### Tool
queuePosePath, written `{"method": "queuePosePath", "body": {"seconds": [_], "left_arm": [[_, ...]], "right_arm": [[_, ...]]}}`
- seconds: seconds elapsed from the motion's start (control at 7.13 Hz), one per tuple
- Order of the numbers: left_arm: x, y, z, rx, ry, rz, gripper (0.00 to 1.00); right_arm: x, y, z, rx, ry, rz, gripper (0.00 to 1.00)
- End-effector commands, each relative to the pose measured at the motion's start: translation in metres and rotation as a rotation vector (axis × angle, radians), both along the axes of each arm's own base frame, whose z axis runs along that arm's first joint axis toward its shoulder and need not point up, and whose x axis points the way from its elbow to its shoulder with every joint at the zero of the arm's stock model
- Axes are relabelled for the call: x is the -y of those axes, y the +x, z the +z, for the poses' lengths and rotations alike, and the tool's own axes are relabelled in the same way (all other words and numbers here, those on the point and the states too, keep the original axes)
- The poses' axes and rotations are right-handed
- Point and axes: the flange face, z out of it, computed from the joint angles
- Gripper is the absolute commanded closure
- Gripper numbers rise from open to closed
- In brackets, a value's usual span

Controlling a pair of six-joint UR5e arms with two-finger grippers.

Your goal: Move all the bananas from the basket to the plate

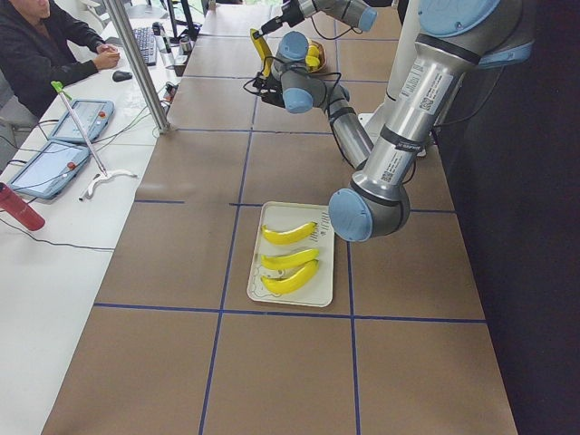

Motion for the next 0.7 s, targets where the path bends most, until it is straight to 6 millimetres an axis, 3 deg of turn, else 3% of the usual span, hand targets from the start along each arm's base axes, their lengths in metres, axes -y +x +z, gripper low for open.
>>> {"method": "queuePosePath", "body": {"seconds": [0.0, 0.28, 0.56], "left_arm": [[0.008, 0.008, 0.005, -0.085, -0.09, -0.05, 0.0], [0.006, 0.023, 0.003, -0.095, -0.105, -0.035, 0.0], [-0.009, 0.04, -0.005, -0.114, -0.125, 0.0, 0.0]], "right_arm": [[-0.022, -0.024, -0.007, -0.014, 0.027, 0.045, 1.0], [-0.024, -0.027, -0.013, -0.009, 0.031, 0.048, 1.0], [-0.022, -0.031, -0.013, -0.015, 0.029, 0.049, 1.0]]}}
